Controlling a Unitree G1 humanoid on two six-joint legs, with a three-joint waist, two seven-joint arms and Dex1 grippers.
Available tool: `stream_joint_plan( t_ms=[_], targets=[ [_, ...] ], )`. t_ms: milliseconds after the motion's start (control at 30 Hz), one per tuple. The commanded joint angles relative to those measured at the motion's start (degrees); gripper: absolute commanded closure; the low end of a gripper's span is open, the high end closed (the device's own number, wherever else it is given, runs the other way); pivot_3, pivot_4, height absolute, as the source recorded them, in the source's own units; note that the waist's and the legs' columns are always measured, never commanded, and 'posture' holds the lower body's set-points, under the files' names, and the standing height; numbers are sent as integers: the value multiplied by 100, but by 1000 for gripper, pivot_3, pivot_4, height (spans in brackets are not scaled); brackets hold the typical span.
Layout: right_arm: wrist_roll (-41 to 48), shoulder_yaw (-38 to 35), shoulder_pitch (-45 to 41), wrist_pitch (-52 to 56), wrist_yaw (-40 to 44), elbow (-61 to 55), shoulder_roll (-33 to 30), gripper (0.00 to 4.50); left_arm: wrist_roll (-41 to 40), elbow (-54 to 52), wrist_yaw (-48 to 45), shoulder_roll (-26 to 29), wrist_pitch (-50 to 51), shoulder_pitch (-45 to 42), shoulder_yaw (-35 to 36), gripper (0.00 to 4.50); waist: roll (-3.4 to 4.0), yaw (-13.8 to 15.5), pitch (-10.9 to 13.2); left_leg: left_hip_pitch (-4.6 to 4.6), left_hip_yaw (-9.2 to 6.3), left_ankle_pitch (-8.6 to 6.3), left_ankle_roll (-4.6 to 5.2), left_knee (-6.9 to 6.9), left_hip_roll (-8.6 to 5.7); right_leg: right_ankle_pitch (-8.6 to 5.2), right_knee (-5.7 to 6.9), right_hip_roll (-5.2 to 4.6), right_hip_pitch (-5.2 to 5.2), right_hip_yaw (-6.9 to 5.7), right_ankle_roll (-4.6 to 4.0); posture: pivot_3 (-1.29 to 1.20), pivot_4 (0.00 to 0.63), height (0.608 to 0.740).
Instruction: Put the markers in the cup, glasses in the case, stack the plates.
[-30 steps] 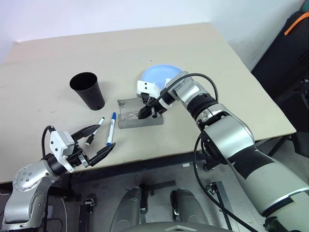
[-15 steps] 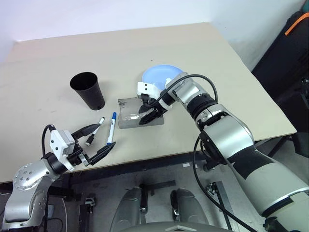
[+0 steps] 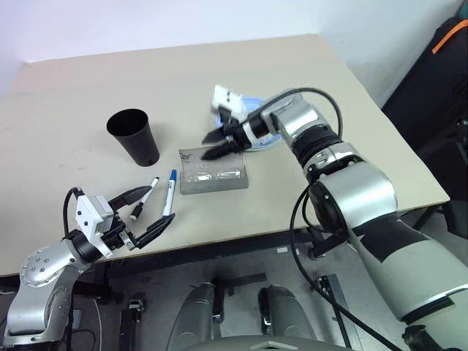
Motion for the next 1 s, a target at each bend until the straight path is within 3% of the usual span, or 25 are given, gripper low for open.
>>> stream_joint_plan(
  t_ms=[33,133,333,600,1000],
  targets=[
    [145,-233,-153,14,-532,-114,-90,3387,-49,-99,16,43,-21,-43,109,0,0,2,0,0,0,0,0,0,0,0,-1,-1,0,0,-1,0,150,712],
    [154,-351,-89,-95,-1178,-28,-52,4443,-36,-93,51,43,10,-115,80,0,0,-1,0,-2,1,0,0,1,0,0,-1,-4,-1,0,-2,0,150,712],
    [-64,-256,139,-496,-2166,117,147,4481,-58,-199,124,74,138,-186,78,0,0,-14,0,-2,1,0,0,1,0,0,-1,-3,0,1,0,0,150,712],
    [-529,33,478,-838,-2790,308,229,4481,-106,-406,213,72,260,-72,177,0,0,-3,0,-3,2,1,0,6,0,2,-1,-1,5,0,2,0,150,712],
    [-1043,595,617,-599,-1367,304,242,4481,-172,-463,143,75,136,331,446,0,-3,-10,-2,19,-1,1,0,6,4,1,-1,7,21,2,-2,0,150,712]
  ],
)
